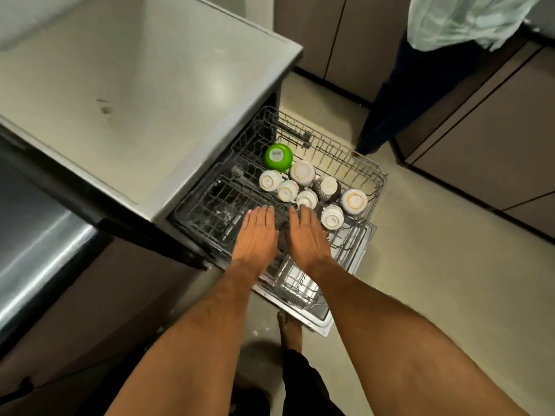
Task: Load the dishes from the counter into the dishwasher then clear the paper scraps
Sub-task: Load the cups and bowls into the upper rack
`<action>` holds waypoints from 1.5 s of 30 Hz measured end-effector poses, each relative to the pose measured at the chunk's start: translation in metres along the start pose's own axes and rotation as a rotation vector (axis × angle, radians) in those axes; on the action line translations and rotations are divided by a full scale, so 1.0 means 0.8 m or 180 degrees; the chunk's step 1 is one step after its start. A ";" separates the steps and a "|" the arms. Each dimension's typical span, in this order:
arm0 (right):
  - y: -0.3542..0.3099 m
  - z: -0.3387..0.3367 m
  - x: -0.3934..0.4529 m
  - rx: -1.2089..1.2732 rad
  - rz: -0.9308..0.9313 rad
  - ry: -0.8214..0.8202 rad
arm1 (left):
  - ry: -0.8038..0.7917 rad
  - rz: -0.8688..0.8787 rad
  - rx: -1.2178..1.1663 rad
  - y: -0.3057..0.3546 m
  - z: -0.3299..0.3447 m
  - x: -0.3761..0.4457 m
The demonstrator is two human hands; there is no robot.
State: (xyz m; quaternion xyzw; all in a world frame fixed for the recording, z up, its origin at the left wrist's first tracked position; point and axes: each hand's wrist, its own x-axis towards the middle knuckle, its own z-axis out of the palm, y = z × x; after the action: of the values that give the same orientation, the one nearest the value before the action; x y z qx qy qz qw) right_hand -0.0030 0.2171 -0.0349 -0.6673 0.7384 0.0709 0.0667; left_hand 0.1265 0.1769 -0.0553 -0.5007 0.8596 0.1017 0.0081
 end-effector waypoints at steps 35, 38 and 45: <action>-0.647 -0.261 0.092 0.0316 -0.2621 0.1394 | 0.1788 -0.2692 0.0462 -0.555 -0.318 -0.327; -0.708 -0.264 0.121 0.0326 -0.2813 0.1341 | 0.1822 -0.2956 0.0386 -0.611 -0.320 -0.328; -0.821 -0.279 0.187 0.0622 -0.3132 0.1011 | 0.1894 -0.3277 0.0205 -0.710 -0.327 -0.310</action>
State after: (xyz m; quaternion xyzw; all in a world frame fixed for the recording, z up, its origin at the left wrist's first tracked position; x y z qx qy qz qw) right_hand 0.6345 -0.0375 0.1445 -0.9284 0.3418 -0.1400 0.0412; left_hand 0.7629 0.0708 0.1346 -0.8595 0.4743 -0.0861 -0.1698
